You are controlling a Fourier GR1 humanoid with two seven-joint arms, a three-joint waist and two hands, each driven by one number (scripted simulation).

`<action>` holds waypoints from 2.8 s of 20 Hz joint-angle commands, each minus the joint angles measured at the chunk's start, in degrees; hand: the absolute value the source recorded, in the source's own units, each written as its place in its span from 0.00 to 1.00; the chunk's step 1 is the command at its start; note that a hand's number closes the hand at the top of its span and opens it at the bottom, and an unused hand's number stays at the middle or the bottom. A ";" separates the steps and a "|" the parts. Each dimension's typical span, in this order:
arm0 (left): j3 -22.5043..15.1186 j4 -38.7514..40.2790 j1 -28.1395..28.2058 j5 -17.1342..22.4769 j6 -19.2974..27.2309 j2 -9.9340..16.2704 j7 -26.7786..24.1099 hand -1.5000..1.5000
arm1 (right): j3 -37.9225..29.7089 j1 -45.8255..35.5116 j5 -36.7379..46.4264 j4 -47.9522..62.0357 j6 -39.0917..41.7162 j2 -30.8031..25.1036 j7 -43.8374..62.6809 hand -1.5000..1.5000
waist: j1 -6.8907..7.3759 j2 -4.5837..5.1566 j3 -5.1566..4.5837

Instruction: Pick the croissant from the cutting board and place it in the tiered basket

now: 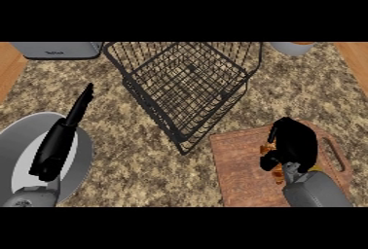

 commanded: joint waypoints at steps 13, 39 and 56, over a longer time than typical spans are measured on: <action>1.21 -0.68 3.08 -0.15 0.15 -0.24 -1.60 0.50 | -6.50 28.91 4.18 -50.46 -4.67 -0.04 11.06 1.00 | -1.52 -0.35 -0.03; -0.24 -0.25 -2.14 -1.86 -1.15 -1.83 0.88 0.50 | -13.82 -35.70 6.91 -27.92 23.12 18.44 20.69 1.00 | 1.47 0.09 -0.14; -2.69 -1.17 -2.34 -3.76 -1.16 -3.46 0.14 0.50 | -23.08 -53.82 1.29 19.44 -11.21 18.59 11.98 1.00 | 4.17 1.13 0.01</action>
